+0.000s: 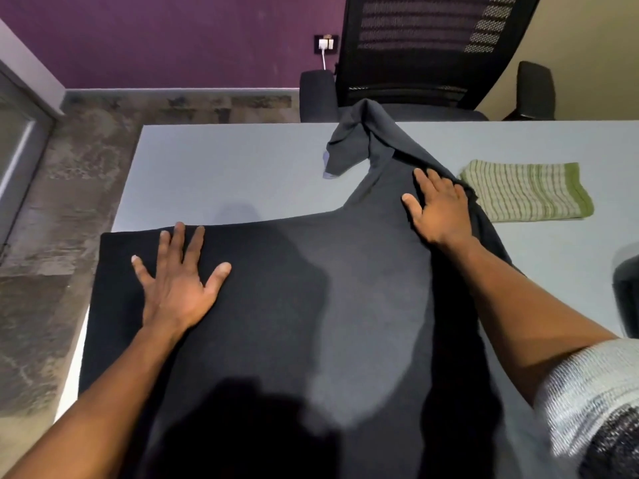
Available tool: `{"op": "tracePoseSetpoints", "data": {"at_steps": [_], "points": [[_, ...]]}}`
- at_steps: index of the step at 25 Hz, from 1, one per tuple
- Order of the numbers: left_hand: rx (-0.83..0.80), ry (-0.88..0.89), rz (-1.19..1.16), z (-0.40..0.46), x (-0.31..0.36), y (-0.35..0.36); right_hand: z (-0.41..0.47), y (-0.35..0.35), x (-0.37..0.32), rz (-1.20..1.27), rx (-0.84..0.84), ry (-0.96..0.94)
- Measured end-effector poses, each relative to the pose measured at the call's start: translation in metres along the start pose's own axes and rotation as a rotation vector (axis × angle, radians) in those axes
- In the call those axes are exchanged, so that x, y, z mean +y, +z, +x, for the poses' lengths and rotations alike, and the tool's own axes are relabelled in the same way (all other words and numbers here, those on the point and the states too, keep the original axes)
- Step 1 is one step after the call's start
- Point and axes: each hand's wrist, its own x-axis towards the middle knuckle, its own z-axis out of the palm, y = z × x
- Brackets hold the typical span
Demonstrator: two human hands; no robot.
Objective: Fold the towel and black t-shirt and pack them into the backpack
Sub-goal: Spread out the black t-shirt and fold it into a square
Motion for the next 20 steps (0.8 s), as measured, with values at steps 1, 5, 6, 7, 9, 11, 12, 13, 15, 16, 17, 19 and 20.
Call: {"op": "tracePoseSetpoints", "data": {"at_steps": [1, 5, 6, 7, 9, 11, 12, 13, 15, 16, 17, 19, 20], "points": [[-0.011, 0.001, 0.005, 0.003, 0.002, -0.001, 0.001, -0.001, 0.002, -0.001, 0.000, 0.001], [-0.050, 0.016, 0.016, 0.009, 0.008, -0.001, 0.003, -0.005, 0.009, -0.007, -0.018, 0.002], [-0.046, 0.024, 0.016, 0.010, 0.009, -0.001, 0.003, -0.006, 0.012, -0.012, -0.006, -0.003], [-0.040, 0.034, 0.017, 0.011, 0.010, -0.001, 0.003, -0.006, 0.015, -0.014, 0.008, -0.008], [-0.032, 0.046, 0.026, 0.015, 0.010, -0.001, 0.005, -0.006, 0.017, -0.025, 0.026, -0.017], [-0.028, 0.050, 0.025, 0.015, 0.011, 0.001, 0.007, -0.005, 0.020, -0.041, 0.041, -0.014], [-0.020, 0.051, 0.022, 0.015, 0.011, 0.002, 0.007, -0.006, 0.021, -0.045, 0.045, -0.015], [-0.012, 0.057, 0.022, 0.015, 0.012, 0.002, 0.007, -0.007, 0.023, -0.050, 0.046, -0.018], [-0.012, 0.079, 0.021, 0.020, 0.012, 0.002, 0.008, -0.006, 0.026, -0.057, 0.043, -0.029], [-0.022, 0.094, 0.013, 0.023, 0.012, 0.002, 0.009, -0.006, 0.025, -0.055, 0.035, -0.034], [-0.036, 0.106, -0.019, 0.026, 0.012, 0.000, 0.010, -0.008, 0.022, -0.048, 0.026, -0.028], [-0.016, 0.122, -0.118, 0.017, 0.017, -0.005, 0.001, -0.016, 0.006, 0.010, 0.051, 0.004], [0.030, 0.119, -0.160, 0.005, 0.020, -0.007, -0.012, -0.018, -0.006, 0.071, 0.095, 0.036]]}}
